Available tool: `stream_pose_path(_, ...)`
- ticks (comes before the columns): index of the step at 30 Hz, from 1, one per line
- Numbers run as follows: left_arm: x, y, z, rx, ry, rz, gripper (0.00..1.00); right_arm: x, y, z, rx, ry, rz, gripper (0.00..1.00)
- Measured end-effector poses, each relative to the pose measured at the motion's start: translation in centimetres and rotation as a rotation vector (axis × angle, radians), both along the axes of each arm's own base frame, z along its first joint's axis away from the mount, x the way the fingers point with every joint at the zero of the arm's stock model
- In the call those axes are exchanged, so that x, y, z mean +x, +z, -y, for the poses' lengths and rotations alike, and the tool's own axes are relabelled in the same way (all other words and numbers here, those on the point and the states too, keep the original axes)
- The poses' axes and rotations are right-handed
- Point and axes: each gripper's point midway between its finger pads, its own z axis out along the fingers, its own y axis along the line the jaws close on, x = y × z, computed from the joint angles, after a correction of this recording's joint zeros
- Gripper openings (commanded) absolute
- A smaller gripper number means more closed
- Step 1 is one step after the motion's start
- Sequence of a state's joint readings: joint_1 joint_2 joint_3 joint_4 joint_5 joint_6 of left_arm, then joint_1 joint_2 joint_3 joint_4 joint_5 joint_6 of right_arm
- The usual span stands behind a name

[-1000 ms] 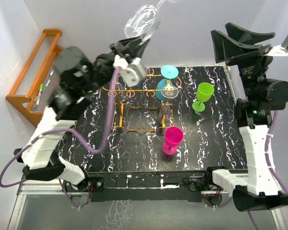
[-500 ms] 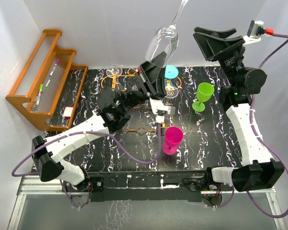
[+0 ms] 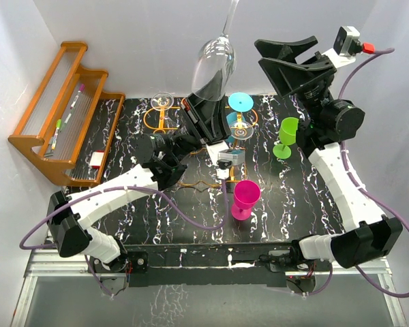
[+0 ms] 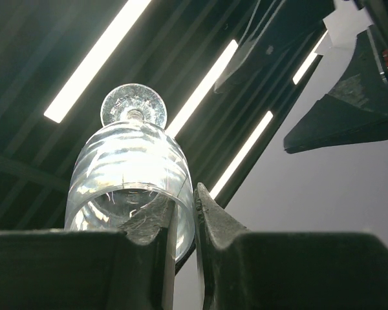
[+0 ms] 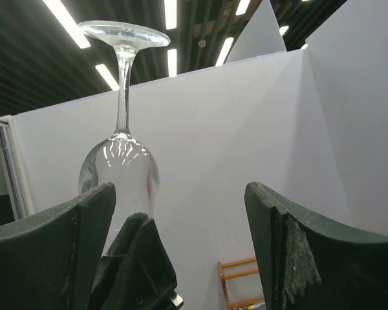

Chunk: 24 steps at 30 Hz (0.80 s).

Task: Place the wine glass upside down on the wine glass rack

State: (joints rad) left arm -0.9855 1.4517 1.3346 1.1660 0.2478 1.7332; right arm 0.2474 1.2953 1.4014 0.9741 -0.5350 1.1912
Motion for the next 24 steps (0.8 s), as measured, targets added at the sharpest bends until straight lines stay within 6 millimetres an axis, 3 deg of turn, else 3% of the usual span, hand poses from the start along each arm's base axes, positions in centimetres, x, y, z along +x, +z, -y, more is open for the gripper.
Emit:
stream_pose_path(8, 0.9, -3.7, 1.7, 0.085, 0.010, -0.028, 0.00, -1.1, 2.3, -1.6, -0.001, 0.005, 0.095, 0.87)
stream_pose_path(13, 1.2, -4.5, 2.2, 0.108, 0.016, -0.038, 0.00, -1.6, 3.6, -2.0, 0.005, 0.009, 0.131, 0.83)
stream_pose_path(20, 1.0, -4.9, 2.4, 0.125, 0.026, -0.021, 0.00, -1.4, 3.1, -3.5, -0.015, 0.029, 0.116, 0.73)
stream_pose_path(24, 1.2, -6.0, 2.9, 0.153, 0.030, -0.025, 0.00, -1.3, 2.6, -4.5, -0.029, 0.049, 0.115, 0.61)
